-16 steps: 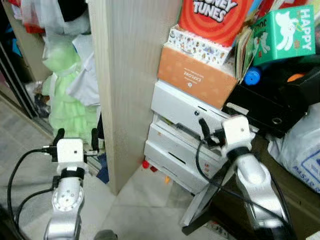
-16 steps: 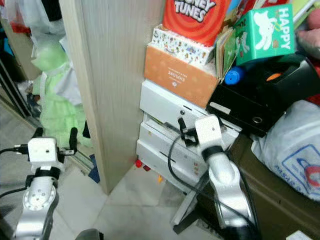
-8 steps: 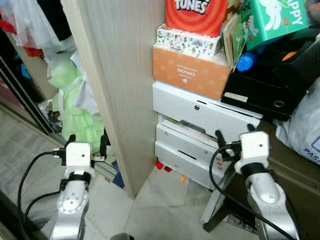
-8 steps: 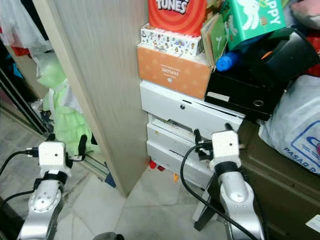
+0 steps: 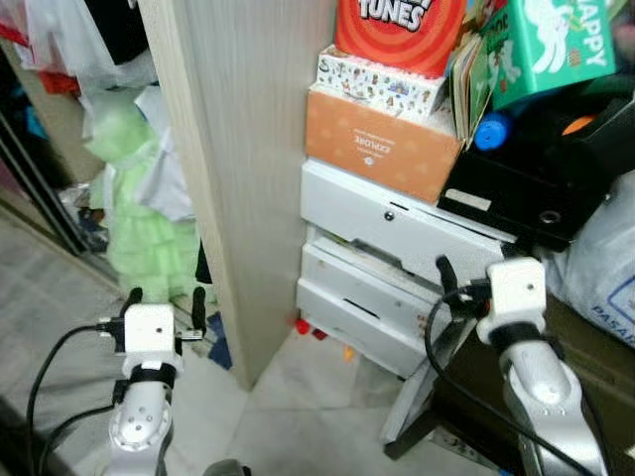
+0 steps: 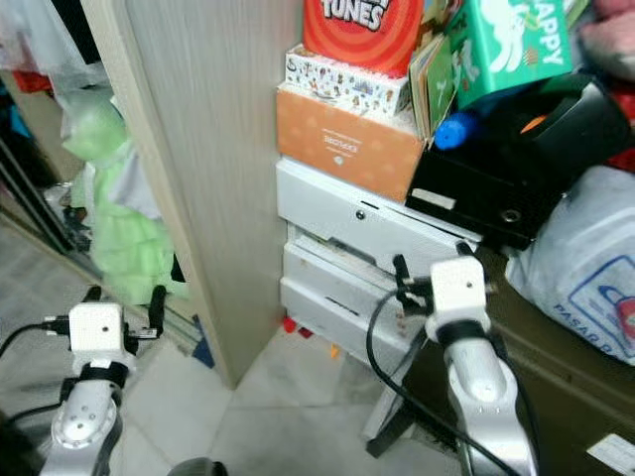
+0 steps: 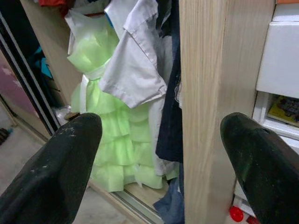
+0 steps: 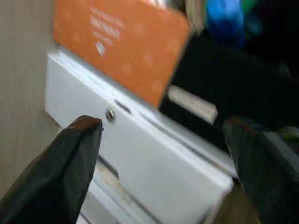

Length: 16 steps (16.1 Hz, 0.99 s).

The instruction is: Clean up the room

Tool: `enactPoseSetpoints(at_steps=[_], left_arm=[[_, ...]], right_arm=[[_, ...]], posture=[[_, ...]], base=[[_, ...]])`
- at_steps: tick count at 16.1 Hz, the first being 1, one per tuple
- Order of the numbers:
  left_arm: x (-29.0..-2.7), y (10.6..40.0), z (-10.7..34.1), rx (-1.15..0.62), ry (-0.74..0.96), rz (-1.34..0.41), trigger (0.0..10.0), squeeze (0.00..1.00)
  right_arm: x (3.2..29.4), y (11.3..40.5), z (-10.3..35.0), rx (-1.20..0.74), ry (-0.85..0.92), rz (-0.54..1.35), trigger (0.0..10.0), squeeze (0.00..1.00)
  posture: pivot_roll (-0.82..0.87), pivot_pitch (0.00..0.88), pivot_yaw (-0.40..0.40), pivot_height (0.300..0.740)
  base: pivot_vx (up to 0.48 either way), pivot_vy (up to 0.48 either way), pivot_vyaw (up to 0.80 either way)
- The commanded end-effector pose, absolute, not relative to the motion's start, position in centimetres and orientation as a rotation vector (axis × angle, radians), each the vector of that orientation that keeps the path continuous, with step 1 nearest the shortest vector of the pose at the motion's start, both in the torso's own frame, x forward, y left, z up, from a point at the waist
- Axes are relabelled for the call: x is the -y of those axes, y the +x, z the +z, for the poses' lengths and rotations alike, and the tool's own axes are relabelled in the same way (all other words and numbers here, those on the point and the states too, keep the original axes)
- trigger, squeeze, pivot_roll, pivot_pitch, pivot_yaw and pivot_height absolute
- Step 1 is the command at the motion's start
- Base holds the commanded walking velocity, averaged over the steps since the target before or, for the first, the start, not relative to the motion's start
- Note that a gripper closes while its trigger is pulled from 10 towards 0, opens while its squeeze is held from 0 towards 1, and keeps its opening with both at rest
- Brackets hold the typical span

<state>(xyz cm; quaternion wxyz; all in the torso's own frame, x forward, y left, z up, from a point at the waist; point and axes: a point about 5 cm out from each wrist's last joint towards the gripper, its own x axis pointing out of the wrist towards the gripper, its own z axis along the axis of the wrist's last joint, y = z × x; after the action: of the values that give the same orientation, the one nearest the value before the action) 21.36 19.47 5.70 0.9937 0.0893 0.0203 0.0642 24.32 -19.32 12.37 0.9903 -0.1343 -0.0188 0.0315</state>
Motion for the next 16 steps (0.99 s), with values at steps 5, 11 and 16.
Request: enactPoseSetpoints(at_steps=[5,11,16], left_arm=[[-19.0,21.9,7.1,0.018,0.229,0.064,10.0,0.0],[-19.8,20.5,7.1,-0.006,0.265,0.043,10.0,0.0],[-19.6,19.5,6.7,-0.039,0.264,0.036,10.0,0.0]], right_arm=[[18.5,25.0,12.7,0.069,-0.252,0.07,10.0,0.0],[20.4,22.4,12.2,0.035,-0.26,-0.073,10.0,0.0],[20.6,21.8,12.2,0.024,-0.272,-0.066,10.0,0.0]], posture=[[-0.07,0.0,-0.039,0.74],[-0.1,0.0,-0.002,0.74],[-0.11,0.0,0.001,0.74]], base=[[0.0,0.0,0.09],[0.0,0.0,0.8],[0.0,0.0,0.8]])
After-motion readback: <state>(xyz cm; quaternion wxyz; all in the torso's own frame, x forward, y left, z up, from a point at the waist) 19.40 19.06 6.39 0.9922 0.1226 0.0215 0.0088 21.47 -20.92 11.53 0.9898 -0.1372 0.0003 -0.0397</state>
